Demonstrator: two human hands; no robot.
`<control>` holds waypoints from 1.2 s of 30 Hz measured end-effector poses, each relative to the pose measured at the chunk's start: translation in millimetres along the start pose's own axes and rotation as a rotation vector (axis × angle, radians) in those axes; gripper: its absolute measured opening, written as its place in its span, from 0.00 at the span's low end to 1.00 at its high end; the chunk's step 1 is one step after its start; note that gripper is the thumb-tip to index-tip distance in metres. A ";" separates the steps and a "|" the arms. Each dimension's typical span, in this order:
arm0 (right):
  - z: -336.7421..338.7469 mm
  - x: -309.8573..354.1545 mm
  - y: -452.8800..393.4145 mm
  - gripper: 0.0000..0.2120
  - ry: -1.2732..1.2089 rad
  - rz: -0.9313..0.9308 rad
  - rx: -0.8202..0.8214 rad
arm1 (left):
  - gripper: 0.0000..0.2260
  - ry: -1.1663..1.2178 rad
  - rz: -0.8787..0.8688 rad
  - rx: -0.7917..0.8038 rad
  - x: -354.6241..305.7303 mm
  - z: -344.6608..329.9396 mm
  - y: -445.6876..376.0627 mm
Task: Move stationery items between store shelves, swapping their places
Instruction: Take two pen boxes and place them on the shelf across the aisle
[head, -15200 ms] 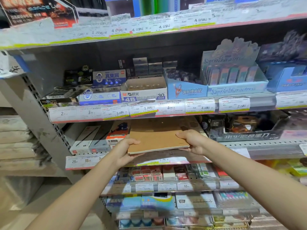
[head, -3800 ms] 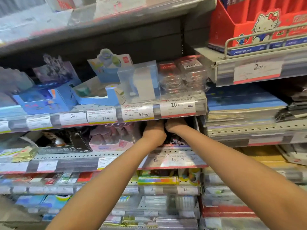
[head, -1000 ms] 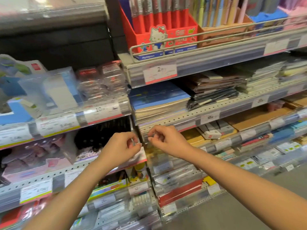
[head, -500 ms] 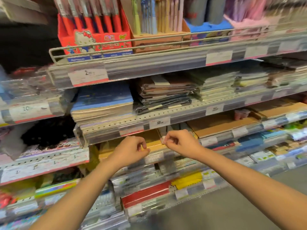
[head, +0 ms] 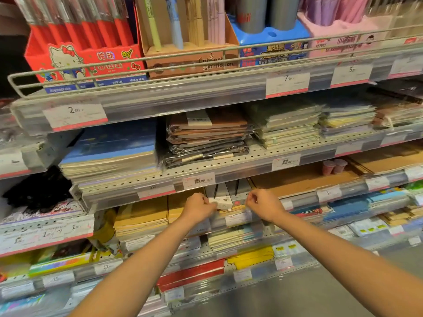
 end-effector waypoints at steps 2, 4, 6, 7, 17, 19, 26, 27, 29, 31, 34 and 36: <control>-6.4 -2.9 -13.8 0.10 -0.017 -0.085 -0.034 | 0.14 -0.044 0.075 -0.027 -0.2 -0.4 -12.0; -9.4 -4.9 -28.9 0.19 0.066 -0.161 -0.066 | 0.16 -0.116 0.156 0.029 -2.4 -3.5 -21.0; -14.0 -6.0 -43.6 0.26 0.155 -0.214 -0.052 | 0.22 -0.169 0.231 0.082 -3.6 -6.1 -28.7; -16.2 -5.8 -50.3 0.30 0.195 -0.245 -0.024 | 0.23 -0.178 0.268 0.091 -3.9 -6.7 -32.5; -22.9 -4.9 -72.4 0.43 0.131 -0.431 0.258 | 0.28 0.348 0.401 0.116 5.7 -22.1 -60.6; -23.0 -5.0 -73.3 0.43 0.077 -0.477 0.291 | 0.31 0.369 0.436 0.147 8.4 -25.6 -62.5; -29.6 2.7 -76.8 0.39 0.003 -0.468 0.370 | 0.28 0.387 0.489 -0.019 6.6 -26.7 -58.3; -27.3 4.1 -76.2 0.33 0.006 -0.441 0.374 | 0.28 0.448 0.460 -0.030 5.9 -28.4 -60.5; -23.9 2.6 -75.6 0.26 -0.021 -0.415 0.392 | 0.22 0.476 0.437 -0.083 3.2 -31.5 -58.7; -20.4 -2.6 -77.7 0.20 -0.129 -0.389 0.407 | 0.17 0.492 0.456 -0.110 1.0 -32.6 -54.5; -11.1 -9.3 -77.9 0.12 -0.335 -0.323 0.352 | 0.16 0.674 0.475 -0.152 6.2 -28.4 -48.9; -8.8 -16.3 -76.5 0.09 -0.416 -0.326 0.333 | 0.16 0.790 0.469 -0.173 6.3 -24.8 -40.2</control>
Point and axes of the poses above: each hand's wrist, its own y-axis away from the middle knuckle, its own z-axis out of the back of the hand, x = y × z, the point moved 3 cm from there along -y, towards the middle knuckle, and after that the axes turned 12 degrees about y, right-handed, at the moved point
